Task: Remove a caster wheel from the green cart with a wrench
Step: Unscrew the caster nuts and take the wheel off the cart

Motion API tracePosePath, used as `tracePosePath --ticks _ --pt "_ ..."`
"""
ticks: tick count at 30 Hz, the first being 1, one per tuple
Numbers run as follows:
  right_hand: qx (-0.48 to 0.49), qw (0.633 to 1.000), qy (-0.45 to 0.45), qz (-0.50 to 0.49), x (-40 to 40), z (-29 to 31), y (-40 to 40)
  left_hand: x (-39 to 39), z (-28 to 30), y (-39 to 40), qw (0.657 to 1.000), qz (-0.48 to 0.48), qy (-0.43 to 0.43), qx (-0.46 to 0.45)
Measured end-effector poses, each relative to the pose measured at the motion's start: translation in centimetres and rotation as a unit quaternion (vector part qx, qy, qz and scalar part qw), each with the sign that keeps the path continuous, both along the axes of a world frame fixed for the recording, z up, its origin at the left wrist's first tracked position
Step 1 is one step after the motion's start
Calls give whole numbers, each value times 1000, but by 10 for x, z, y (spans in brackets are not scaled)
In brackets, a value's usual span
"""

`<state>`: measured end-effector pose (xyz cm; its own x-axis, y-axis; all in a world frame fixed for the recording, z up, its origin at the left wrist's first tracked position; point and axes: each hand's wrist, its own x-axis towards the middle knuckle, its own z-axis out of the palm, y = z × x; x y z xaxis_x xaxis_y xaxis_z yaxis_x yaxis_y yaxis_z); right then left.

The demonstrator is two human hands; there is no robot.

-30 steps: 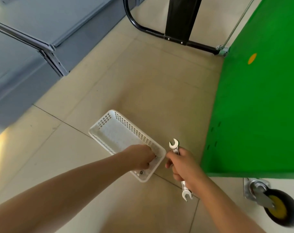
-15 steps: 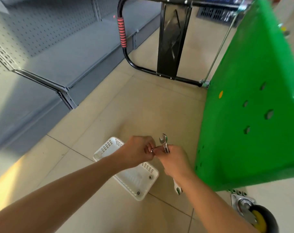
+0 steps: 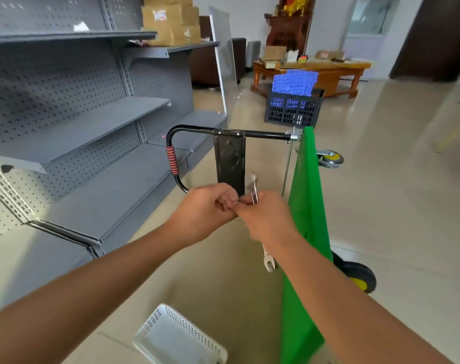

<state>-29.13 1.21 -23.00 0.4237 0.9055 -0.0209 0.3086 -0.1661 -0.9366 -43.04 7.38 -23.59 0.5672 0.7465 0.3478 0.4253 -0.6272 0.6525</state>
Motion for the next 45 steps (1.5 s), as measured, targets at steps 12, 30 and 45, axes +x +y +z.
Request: tracePosePath --ticks 12,30,45 --pt "-15 990 112 -81 153 6 -60 137 4 -12 981 -27 -8 -191" --pt "-73 997 15 -21 191 -64 -85 158 -15 -35 869 63 48 -489" --pt "-94 995 37 -28 177 -61 -79 161 -18 -47 874 95 -9 -476"
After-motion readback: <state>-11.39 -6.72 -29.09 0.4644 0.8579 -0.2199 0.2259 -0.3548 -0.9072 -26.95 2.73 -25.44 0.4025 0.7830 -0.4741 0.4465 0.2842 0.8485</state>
